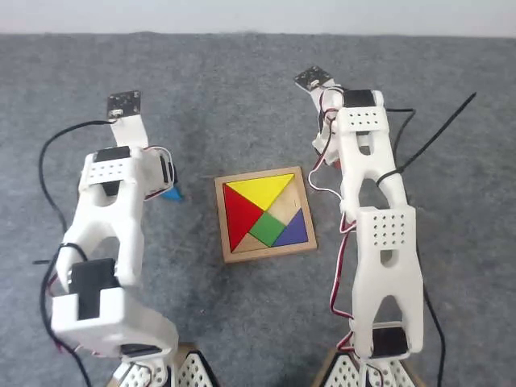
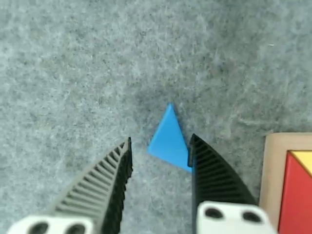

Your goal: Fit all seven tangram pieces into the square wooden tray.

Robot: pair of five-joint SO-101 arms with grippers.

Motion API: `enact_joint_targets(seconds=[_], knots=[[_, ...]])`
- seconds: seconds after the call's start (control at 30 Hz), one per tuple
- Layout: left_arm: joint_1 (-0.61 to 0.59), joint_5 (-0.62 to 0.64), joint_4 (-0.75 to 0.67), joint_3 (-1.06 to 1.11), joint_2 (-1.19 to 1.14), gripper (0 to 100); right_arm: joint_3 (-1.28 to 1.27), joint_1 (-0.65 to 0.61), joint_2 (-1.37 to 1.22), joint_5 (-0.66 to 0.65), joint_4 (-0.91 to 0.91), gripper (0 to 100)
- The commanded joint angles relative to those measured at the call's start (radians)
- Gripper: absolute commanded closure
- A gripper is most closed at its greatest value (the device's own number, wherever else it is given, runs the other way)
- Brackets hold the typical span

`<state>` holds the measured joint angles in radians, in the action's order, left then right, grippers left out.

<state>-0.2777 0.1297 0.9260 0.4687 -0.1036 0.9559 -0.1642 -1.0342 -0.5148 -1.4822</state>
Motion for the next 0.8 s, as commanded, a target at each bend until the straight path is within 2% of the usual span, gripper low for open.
enact_joint_targets(seconds=[0.0,0.27,0.43,0.67,0.77], knots=[[-0.003,-0.008,0.009,-0.042,0.009,82,0.077,0.018,-0.002,-0.011,-0.033,84.1],[-0.003,-0.008,0.009,-0.042,0.009,82,0.078,0.021,0.004,-0.005,-0.038,99.2],[-0.005,-0.008,0.009,-0.042,0.009,82,0.126,0.022,0.005,0.044,-0.067,98.5],[-0.005,-0.008,0.009,-0.042,0.009,82,0.399,0.016,-0.001,0.100,-0.303,98.6],[-0.005,-0.008,0.009,-0.042,0.009,82,0.446,0.013,0.004,0.164,-0.318,98.6]])
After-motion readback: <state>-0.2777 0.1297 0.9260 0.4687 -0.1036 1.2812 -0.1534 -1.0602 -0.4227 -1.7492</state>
